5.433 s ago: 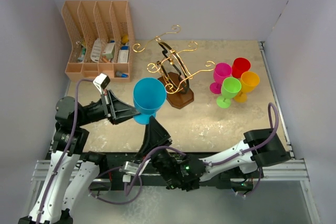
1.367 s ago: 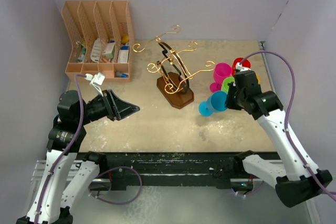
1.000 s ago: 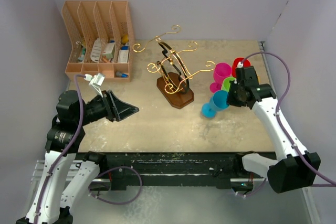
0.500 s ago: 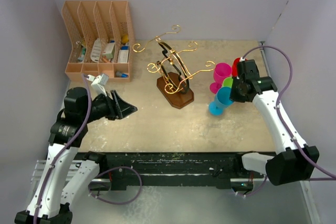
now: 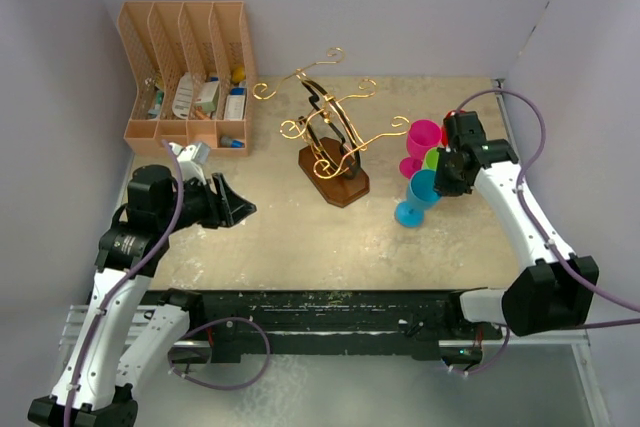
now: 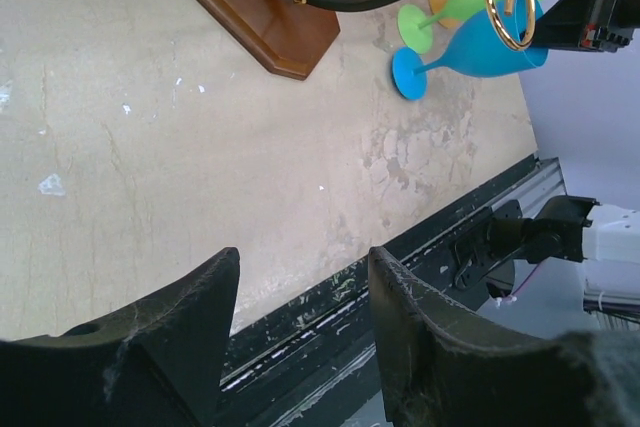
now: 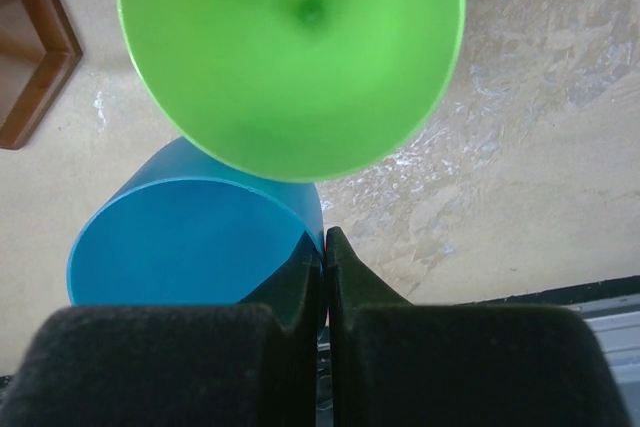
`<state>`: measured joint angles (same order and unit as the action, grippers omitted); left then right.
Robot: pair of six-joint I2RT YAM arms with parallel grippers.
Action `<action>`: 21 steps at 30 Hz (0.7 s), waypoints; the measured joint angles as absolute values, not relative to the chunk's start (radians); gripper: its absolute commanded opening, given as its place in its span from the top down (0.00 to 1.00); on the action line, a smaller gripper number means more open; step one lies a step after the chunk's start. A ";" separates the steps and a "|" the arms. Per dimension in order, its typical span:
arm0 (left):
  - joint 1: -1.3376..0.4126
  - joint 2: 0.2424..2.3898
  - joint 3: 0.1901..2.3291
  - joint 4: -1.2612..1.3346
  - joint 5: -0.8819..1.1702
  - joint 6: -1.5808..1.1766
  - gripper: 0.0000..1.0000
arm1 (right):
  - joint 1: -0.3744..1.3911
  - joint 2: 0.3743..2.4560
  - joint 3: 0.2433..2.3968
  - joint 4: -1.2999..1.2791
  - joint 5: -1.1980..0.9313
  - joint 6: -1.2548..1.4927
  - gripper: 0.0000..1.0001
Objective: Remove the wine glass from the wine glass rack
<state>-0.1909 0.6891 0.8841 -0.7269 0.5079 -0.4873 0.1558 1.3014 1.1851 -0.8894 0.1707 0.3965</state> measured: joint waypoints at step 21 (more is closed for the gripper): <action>-0.191 0.752 0.872 -0.719 0.456 -0.459 0.42 | 0.156 1.267 1.209 -0.895 0.168 0.369 0.52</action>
<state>-0.1909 0.7525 0.8719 -0.7193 0.4561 -0.4595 0.1558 1.2671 1.2091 -0.8948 0.1684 0.3695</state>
